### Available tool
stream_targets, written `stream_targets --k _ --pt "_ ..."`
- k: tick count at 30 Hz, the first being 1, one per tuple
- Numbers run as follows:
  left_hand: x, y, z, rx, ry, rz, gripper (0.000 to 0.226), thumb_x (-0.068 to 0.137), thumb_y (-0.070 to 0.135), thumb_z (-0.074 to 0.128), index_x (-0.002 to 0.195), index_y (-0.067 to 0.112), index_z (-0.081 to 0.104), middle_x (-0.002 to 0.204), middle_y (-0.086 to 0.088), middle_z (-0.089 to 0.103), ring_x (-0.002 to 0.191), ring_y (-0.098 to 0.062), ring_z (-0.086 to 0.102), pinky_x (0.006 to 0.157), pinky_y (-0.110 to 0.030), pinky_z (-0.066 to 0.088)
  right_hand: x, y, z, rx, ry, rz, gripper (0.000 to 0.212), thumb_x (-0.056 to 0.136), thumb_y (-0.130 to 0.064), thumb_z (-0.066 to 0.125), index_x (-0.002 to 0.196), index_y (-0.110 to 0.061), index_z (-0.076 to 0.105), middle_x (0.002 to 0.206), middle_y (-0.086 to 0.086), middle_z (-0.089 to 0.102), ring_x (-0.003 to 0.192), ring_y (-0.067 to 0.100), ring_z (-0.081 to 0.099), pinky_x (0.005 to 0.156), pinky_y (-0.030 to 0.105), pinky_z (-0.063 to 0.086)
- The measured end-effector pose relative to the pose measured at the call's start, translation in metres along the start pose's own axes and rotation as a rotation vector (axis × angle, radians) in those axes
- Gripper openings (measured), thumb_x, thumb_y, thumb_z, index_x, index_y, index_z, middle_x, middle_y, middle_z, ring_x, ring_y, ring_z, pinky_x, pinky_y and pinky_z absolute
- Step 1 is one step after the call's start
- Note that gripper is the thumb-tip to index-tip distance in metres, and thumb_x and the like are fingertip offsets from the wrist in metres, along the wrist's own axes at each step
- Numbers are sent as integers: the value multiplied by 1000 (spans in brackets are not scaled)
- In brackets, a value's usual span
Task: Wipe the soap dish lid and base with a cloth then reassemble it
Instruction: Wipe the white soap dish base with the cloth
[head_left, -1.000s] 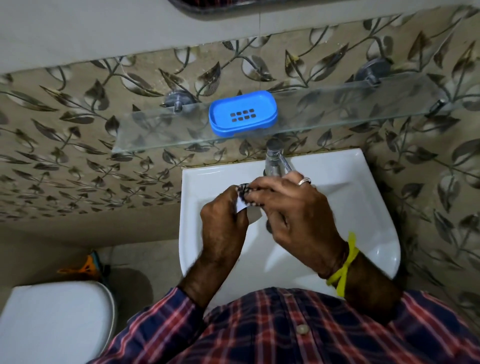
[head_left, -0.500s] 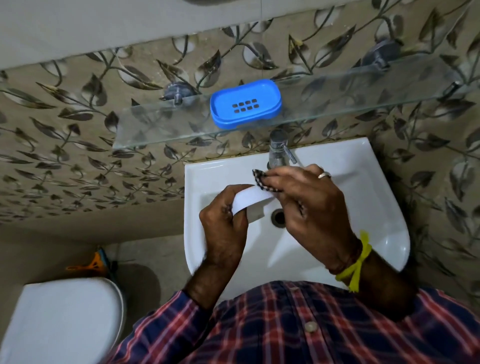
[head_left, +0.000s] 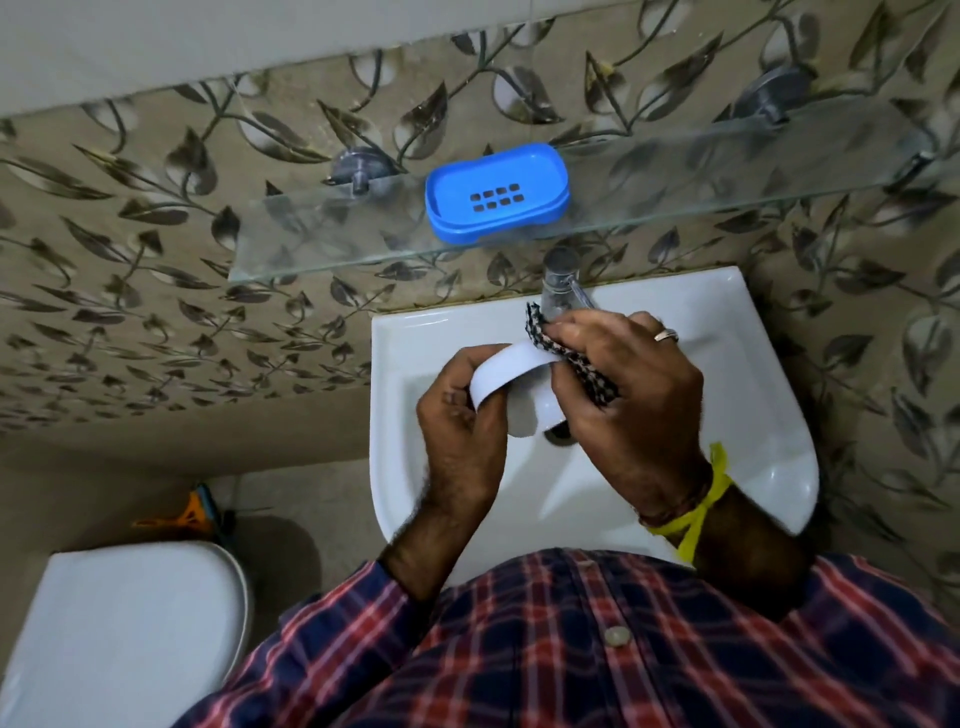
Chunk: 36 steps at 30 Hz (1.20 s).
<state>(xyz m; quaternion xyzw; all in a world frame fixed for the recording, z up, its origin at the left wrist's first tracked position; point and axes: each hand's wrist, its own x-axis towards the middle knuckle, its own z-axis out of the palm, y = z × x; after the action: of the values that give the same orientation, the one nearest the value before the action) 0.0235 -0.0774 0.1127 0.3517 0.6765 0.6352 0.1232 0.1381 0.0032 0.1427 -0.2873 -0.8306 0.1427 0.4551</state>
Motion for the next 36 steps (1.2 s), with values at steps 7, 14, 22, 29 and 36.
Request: stream_targets --k 7,14,22,29,36 --pt "19 22 -3 636 -139 154 10 81 24 64 88 21 69 77 2 73 68 -18 62 56 -22 29 5 -7 0 -71 -17 -113 22 88 -7 67 104 -18 78 112 -1 75 86 28 68 69 41 56" --pt "10 23 -10 374 -158 139 25 76 -3 62 89 16 72 74 20 65 72 13 60 64 -6 41 5 -5 -17 -39 -146 -221 22 92 -10 69 110 -20 77 115 -2 74 82 30 66 67 42 55" --pt "11 21 -18 268 -130 174 17 79 -9 60 83 6 67 73 -1 66 71 -4 56 64 -29 49 9 -17 -19 -3 -205 -146 21 95 -10 63 109 -17 77 115 1 73 87 32 63 73 42 55" --pt "13 20 -24 212 -48 240 21 86 0 57 87 18 68 80 22 62 75 11 57 70 -12 44 2 -17 -22 71 -143 -154 20 91 -2 67 105 -11 78 113 3 74 97 19 61 83 38 55" --pt "16 13 -28 122 -5 197 23 86 -5 56 83 18 63 77 22 60 73 8 55 70 -13 42 4 -21 -15 36 -156 -187 17 93 -7 67 105 -13 78 115 2 74 94 26 67 77 43 56"
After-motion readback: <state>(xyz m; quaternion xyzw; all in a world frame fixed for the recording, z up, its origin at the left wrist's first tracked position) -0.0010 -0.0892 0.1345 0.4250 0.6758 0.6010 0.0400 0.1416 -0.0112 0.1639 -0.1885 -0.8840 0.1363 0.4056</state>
